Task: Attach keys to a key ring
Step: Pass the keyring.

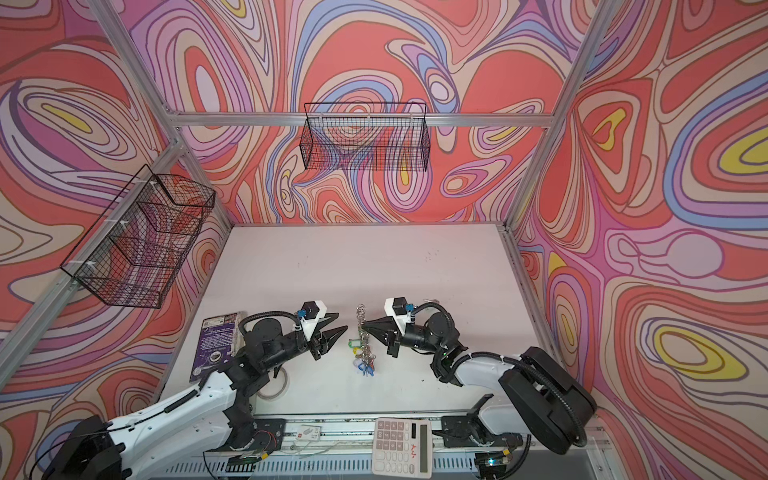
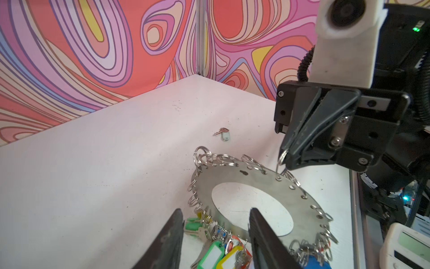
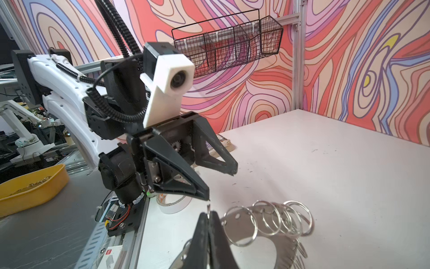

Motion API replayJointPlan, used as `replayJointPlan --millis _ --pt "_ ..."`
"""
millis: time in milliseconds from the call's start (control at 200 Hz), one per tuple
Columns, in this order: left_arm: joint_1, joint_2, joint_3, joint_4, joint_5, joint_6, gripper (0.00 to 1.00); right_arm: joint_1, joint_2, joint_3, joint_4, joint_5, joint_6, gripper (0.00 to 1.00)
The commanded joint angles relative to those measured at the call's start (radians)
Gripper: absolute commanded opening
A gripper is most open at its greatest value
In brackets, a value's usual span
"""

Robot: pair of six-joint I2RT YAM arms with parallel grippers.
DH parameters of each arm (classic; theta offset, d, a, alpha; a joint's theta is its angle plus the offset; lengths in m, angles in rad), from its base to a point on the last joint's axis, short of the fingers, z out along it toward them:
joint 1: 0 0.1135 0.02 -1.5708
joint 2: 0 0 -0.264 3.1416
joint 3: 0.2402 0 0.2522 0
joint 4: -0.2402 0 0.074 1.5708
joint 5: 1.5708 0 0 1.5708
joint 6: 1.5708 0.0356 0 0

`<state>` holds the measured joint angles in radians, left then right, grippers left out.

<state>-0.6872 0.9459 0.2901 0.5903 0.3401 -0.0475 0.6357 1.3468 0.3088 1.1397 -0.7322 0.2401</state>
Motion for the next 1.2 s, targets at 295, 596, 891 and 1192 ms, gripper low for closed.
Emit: replayJointPlan --millis 295,596,891,1192 --pt "0.0 0.189 -0.032 0.485 0.235 -0.027 0.44 -0.002 0.028 0.052 0.126 -0.075 0.074 0.0" --pt "0.0 0.226 -0.019 0.47 0.335 -0.035 0.34 -0.002 0.031 0.056 0.062 -0.064 0.042 0.0" --pt "0.0 0.213 -0.063 0.441 0.257 0.006 0.34 -0.003 0.034 0.038 0.012 -0.038 0.014 0.0" --pt "0.0 0.215 -0.059 0.39 0.292 0.042 0.4 -0.001 0.027 0.014 0.002 -0.03 0.011 0.0"
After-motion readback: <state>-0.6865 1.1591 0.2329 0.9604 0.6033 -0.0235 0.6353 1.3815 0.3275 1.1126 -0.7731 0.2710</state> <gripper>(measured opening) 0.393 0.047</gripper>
